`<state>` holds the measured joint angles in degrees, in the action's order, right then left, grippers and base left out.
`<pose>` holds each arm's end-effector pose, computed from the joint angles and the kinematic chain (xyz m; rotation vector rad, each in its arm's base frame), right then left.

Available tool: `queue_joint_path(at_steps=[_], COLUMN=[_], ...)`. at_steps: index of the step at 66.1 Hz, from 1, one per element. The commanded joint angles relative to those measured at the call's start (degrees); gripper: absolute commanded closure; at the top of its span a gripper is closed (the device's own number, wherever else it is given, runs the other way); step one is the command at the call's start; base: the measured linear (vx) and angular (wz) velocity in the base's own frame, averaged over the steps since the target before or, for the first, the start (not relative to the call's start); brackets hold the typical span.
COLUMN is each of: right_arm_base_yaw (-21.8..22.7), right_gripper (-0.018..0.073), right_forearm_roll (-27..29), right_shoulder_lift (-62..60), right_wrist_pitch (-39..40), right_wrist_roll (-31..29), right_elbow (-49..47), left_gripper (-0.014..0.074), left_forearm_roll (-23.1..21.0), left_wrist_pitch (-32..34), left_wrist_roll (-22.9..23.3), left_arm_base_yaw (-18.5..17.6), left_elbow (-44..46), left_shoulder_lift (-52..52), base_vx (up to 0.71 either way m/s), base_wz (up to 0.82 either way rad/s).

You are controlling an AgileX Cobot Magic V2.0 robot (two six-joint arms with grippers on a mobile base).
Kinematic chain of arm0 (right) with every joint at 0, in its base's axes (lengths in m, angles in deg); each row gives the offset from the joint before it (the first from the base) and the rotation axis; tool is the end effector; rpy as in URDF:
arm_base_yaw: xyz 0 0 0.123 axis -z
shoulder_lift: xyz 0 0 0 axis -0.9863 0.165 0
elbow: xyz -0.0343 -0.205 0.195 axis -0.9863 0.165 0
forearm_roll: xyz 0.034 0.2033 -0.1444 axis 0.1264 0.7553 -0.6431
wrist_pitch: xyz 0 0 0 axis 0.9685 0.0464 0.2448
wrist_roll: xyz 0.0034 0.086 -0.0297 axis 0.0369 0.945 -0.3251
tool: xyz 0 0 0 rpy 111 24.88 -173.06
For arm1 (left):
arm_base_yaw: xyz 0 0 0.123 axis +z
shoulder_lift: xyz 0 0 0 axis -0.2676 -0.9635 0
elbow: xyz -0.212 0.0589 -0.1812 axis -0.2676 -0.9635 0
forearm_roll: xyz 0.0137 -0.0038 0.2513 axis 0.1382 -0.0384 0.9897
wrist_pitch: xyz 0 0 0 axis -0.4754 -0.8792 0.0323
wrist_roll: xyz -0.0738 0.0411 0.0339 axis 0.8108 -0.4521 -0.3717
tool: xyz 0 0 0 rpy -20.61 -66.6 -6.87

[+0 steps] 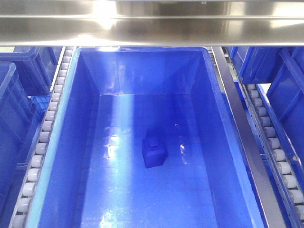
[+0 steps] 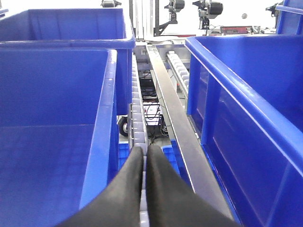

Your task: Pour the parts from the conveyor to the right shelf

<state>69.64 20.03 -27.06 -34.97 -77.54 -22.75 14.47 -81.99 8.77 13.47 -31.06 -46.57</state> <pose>0.0592 0.0119 0.2611 -0.1245 1.6253 0.1823 0.0566 -0.0018 0.1955 0.0174 1.5998 -0.0345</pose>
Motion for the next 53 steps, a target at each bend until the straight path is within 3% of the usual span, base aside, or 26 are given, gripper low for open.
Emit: queue_joint_path(at_steps=[1,36,53], right_arm_base_yaw=[0.25,0.76,12.59], right_gripper=[0.0568,0.0568,0.0568], right_forearm_roll=[-0.07,-1.39,-3.03], right_shoulder_lift=[0.56,-0.64,-9.06], right_wrist_pitch=[4.17,3.89,3.91], right_wrist_roll=[-0.66,-1.58,-3.29], right_elbow=[-1.59,-1.21,4.03], left_gripper=[0.0603,0.0603,0.0603], left_forearm_roll=[-0.35,-0.35,-0.35], left_wrist_pitch=[4.51,4.51,4.51], left_wrist_roll=[0.44,0.44,0.44], left_arm_base_yaw=[0.11,0.11,0.11], left_elbow=[1.1,1.1,1.1], left_shoulder_lift=[0.73,0.73,0.73], base_vx=[0.0,0.0,0.0], base_wz=[0.0,0.0,0.0])
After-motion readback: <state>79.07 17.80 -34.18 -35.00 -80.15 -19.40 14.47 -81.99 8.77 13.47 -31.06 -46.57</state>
